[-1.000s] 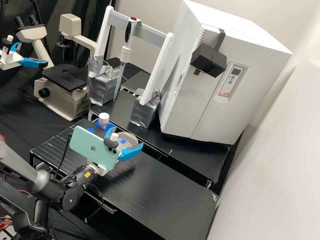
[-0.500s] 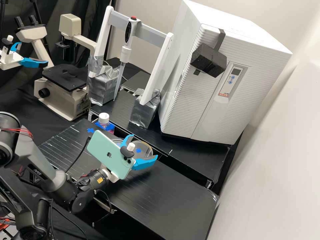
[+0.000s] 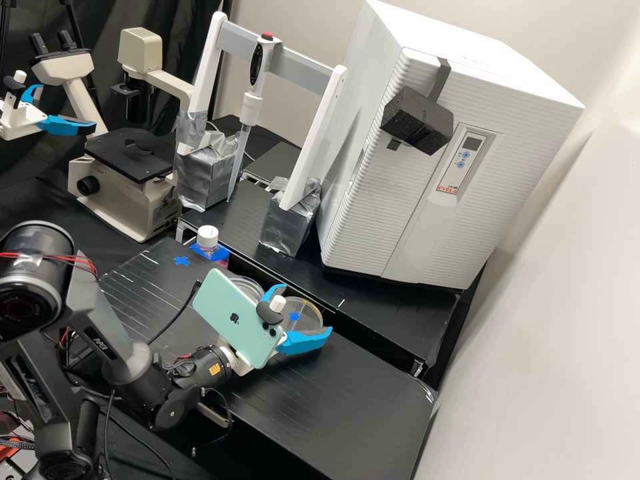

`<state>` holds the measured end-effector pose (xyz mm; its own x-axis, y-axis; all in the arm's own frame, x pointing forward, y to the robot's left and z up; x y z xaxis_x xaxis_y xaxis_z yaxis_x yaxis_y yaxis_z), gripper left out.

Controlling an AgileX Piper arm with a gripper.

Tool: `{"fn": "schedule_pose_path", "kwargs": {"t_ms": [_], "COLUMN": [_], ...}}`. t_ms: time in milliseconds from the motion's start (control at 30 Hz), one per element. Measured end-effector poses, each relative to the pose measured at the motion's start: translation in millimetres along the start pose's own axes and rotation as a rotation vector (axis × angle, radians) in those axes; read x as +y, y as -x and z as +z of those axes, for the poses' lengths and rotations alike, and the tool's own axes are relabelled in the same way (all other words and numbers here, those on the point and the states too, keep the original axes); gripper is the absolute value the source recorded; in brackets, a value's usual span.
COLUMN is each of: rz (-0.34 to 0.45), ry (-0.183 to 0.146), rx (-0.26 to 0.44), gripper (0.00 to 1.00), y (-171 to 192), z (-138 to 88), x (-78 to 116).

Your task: Open the lid

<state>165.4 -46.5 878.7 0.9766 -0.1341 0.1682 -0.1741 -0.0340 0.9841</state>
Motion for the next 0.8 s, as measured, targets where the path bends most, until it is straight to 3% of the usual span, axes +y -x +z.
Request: {"fn": "schedule_pose_path", "kwargs": {"t_ms": [700, 733, 800], "rz": [0.006, 0.009, 0.013], "ry": [0.046, 0.051, 0.055], "rx": [-0.044, -0.044, -0.046], "gripper": [0.0, 1.0, 1.0], "y": [-3.2, -3.4, -3.6], "z": [8.4, 8.3, 8.1], "x": [-1.9, -1.9, -1.8]}}
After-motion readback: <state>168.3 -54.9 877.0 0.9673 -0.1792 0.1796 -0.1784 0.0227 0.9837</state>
